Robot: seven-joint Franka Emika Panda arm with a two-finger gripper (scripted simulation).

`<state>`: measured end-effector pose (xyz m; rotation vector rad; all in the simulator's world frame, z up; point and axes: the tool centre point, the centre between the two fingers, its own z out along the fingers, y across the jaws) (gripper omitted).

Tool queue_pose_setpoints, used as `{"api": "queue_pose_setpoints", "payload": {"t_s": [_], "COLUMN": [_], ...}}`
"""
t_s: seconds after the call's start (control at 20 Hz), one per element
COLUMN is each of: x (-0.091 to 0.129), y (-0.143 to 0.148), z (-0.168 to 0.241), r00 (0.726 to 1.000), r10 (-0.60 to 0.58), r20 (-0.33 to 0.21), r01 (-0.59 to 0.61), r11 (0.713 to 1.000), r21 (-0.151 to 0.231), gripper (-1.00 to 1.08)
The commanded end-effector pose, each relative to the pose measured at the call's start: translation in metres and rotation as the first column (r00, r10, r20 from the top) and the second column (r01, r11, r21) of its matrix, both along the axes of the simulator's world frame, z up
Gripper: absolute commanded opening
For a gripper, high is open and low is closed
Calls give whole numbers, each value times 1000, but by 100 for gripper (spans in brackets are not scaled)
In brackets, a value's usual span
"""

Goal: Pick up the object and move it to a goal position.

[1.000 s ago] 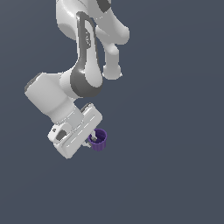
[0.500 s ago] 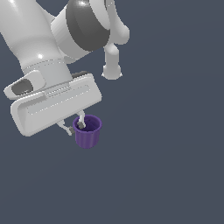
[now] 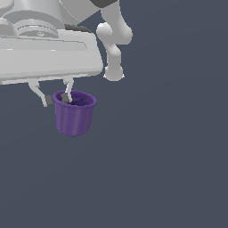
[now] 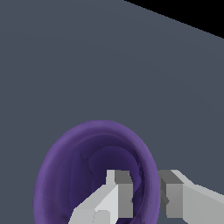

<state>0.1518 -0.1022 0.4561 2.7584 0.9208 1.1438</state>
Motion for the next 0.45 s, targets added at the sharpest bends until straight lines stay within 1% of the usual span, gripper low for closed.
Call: {"api": "queue_pose_setpoints", "payload": {"t_s": [0.0, 0.2, 0.4], "x": [-1, -1, -2], "y": [-1, -2, -2], "z": [16, 30, 35], "r00": [1000, 998, 998], "r10": [-25, -46, -53], "r20": [18, 33, 37], "r01": [25, 47, 54], "r11": [1000, 999, 998], "r21": [-7, -14, -16], "gripper": [-100, -100, -100]}}
